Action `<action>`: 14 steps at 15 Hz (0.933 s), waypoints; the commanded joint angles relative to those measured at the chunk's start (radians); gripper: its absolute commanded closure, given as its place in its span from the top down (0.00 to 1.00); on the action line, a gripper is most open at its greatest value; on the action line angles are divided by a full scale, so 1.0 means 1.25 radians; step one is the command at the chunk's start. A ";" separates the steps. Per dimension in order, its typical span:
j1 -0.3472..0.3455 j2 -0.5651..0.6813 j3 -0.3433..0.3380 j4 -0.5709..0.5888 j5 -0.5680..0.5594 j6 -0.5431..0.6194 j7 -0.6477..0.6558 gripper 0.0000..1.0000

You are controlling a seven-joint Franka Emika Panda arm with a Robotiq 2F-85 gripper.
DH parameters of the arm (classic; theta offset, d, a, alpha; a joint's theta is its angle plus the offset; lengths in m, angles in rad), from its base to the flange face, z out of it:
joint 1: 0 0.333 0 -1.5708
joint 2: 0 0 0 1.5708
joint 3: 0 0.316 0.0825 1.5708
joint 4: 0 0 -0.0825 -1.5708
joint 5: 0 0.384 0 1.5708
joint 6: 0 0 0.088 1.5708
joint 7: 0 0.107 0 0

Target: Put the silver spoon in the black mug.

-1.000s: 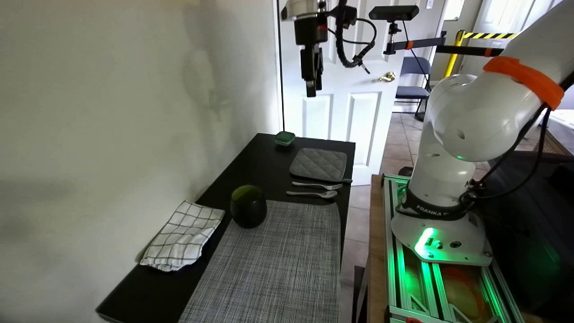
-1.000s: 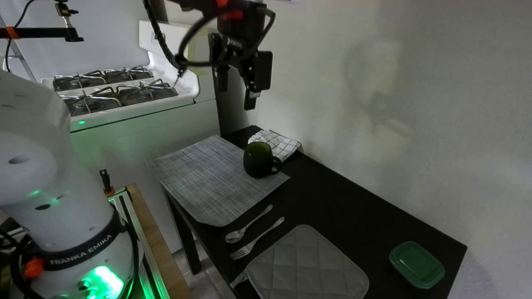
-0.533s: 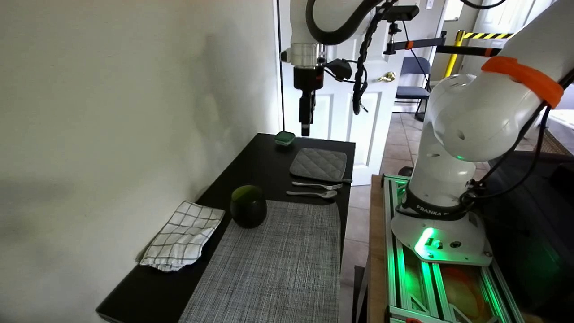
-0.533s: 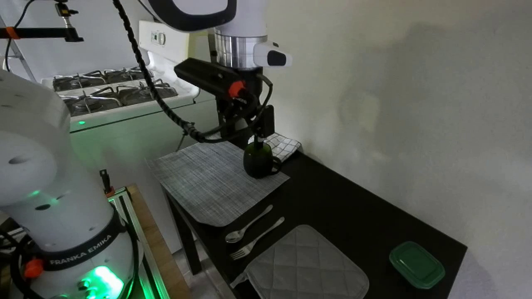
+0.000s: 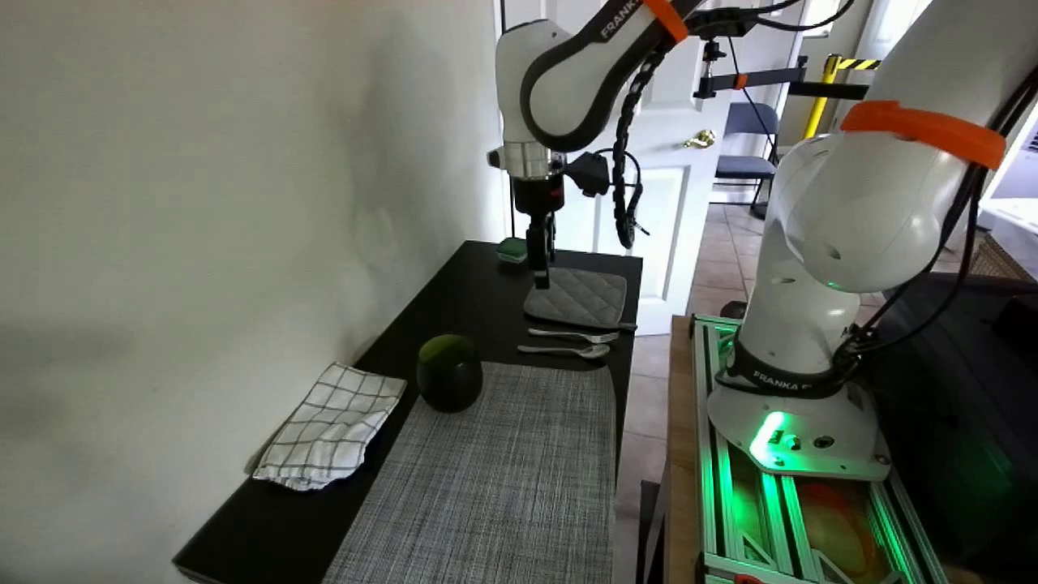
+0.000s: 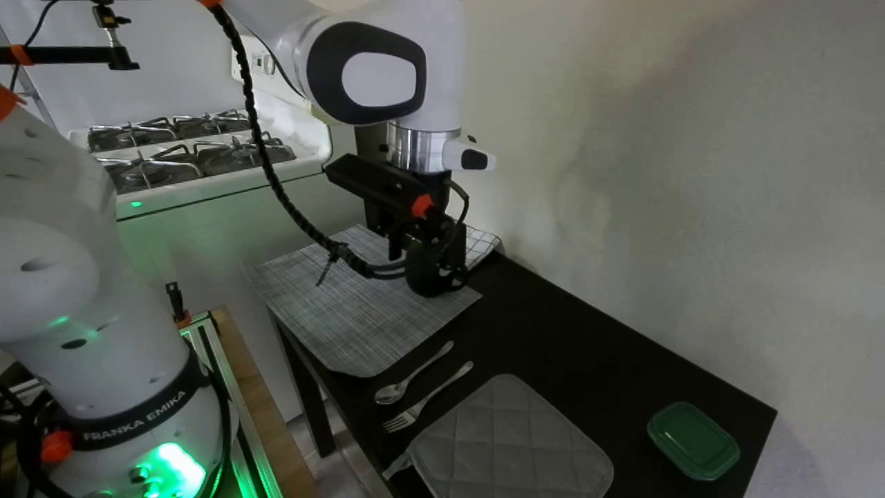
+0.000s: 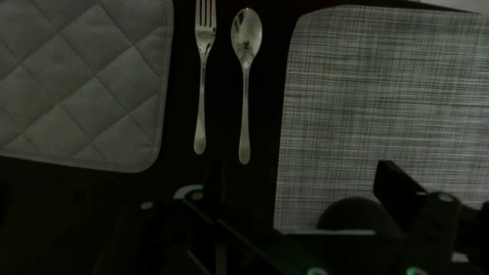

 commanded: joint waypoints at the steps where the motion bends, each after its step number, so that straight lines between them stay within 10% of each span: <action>1: -0.004 0.115 0.019 0.000 -0.014 0.045 0.013 1.00; 11: -0.013 0.193 0.023 0.012 0.002 0.054 -0.002 1.00; 14: -0.025 0.265 0.027 0.012 -0.028 0.224 0.070 1.00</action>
